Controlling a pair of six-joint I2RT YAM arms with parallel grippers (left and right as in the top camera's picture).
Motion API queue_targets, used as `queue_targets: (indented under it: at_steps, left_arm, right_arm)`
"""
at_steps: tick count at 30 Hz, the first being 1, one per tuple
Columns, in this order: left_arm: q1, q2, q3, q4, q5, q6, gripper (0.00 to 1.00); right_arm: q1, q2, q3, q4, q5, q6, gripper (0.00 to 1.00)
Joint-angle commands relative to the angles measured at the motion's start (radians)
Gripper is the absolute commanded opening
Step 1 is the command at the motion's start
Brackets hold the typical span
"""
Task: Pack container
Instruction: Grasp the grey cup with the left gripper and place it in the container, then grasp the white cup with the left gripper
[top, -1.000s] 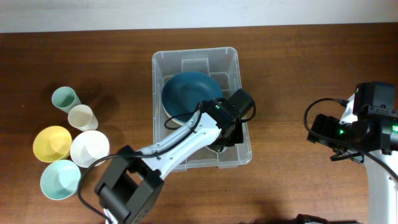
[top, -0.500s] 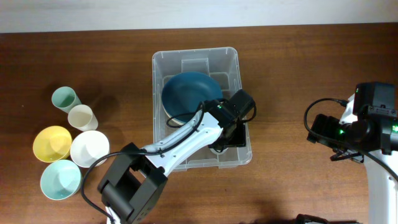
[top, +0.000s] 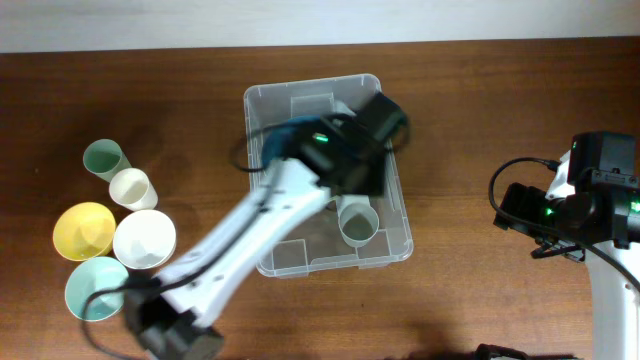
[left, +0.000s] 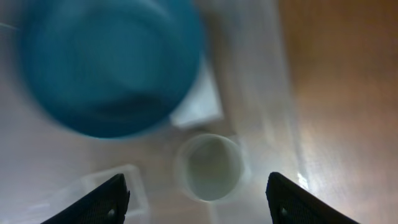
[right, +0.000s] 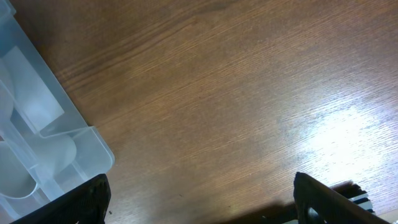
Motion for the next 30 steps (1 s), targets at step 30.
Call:
queue_targets:
  at_steps: [30]
  left_arm:
    - [0.94,0.206,-0.225,0.137,-0.142,0.209,0.74]
  right_arm:
    - [0.003,-0.002,-0.003,0.002,0.008,-0.006,0.9]
